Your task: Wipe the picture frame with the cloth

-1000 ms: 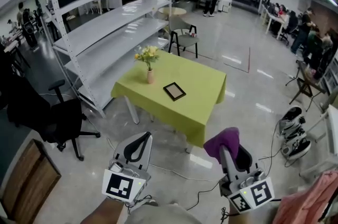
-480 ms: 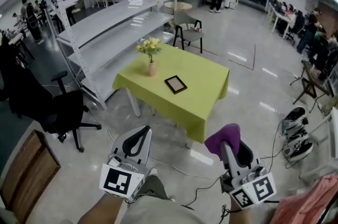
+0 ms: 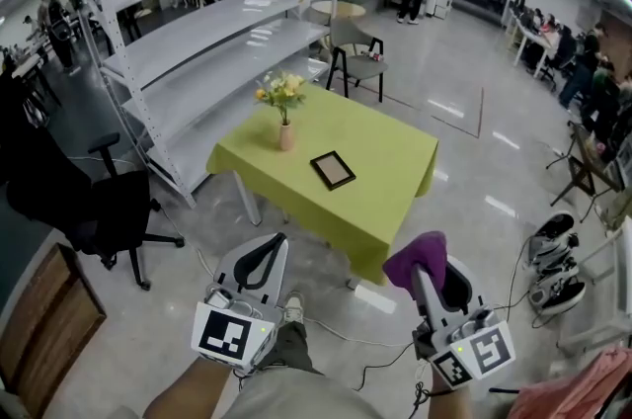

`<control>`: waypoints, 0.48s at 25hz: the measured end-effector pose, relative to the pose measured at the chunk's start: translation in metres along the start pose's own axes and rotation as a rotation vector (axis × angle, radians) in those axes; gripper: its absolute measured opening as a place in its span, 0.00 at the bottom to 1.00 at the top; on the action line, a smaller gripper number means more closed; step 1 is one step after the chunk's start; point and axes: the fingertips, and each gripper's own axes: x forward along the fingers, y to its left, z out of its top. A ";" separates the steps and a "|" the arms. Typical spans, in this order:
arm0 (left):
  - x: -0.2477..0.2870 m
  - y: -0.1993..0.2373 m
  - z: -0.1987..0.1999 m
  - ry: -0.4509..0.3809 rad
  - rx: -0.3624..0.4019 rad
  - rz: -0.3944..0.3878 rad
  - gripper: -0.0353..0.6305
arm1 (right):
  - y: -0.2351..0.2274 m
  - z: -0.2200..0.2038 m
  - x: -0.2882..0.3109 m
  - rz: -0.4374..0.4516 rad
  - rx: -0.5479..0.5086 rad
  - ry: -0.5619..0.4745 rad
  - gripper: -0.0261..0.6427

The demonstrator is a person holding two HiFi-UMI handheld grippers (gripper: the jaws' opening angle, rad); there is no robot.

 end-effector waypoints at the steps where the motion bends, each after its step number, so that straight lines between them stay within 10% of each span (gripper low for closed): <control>1: 0.008 0.008 -0.003 0.004 -0.001 -0.001 0.06 | -0.005 -0.002 0.010 -0.003 -0.002 0.005 0.20; 12: 0.120 0.083 -0.036 0.023 -0.020 -0.040 0.06 | -0.063 -0.026 0.132 -0.019 0.009 0.074 0.20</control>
